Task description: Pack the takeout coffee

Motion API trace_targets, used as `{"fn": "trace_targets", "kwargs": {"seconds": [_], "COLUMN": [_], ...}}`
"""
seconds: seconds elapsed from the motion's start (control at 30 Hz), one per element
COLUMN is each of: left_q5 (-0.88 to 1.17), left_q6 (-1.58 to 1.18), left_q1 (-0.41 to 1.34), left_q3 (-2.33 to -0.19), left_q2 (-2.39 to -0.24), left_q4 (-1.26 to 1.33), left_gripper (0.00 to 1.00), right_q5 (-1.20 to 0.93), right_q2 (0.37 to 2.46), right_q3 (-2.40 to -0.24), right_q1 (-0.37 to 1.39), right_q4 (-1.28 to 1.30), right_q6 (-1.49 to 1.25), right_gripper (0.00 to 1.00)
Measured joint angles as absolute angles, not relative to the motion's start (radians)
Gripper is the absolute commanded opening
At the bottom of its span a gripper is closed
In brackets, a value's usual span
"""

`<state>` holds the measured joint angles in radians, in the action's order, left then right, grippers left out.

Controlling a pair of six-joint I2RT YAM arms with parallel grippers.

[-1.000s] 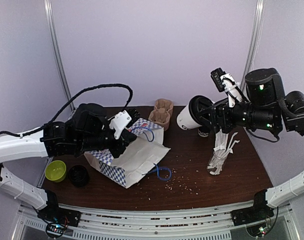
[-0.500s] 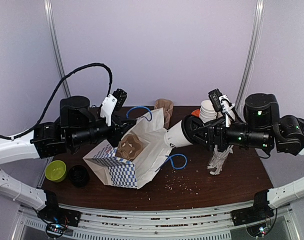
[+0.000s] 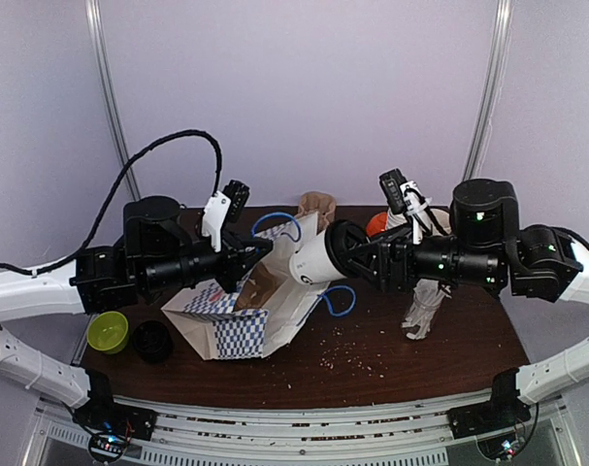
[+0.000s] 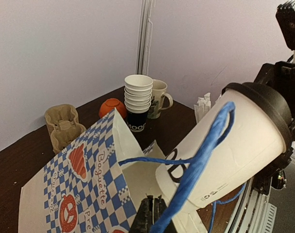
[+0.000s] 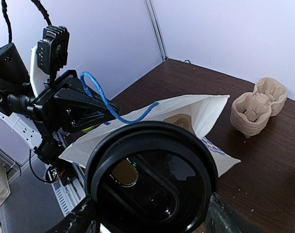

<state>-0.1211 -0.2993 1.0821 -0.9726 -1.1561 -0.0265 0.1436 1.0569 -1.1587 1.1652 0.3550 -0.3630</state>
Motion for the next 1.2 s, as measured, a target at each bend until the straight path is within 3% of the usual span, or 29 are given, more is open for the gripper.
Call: {"fn": "trace_targets", "kwargs": {"seconds": [0.53,1.2], "left_q5": [-0.081,0.03], "left_q6": [-0.361,-0.412], "left_q1": [1.082,1.082], "left_q3": [-0.948,-0.946], "left_q2": [-1.095,-1.105], "left_q4": [0.017,0.024], "left_gripper": [0.0,0.0], "right_q5": [0.102,0.241], "right_q2": [1.266,1.496], "right_q3": [-1.016,-0.948], "right_q1": [1.165,1.165], "right_q4": [0.009,-0.3], "right_q6": [-0.36,-0.296], "right_gripper": [0.55,0.53]}}
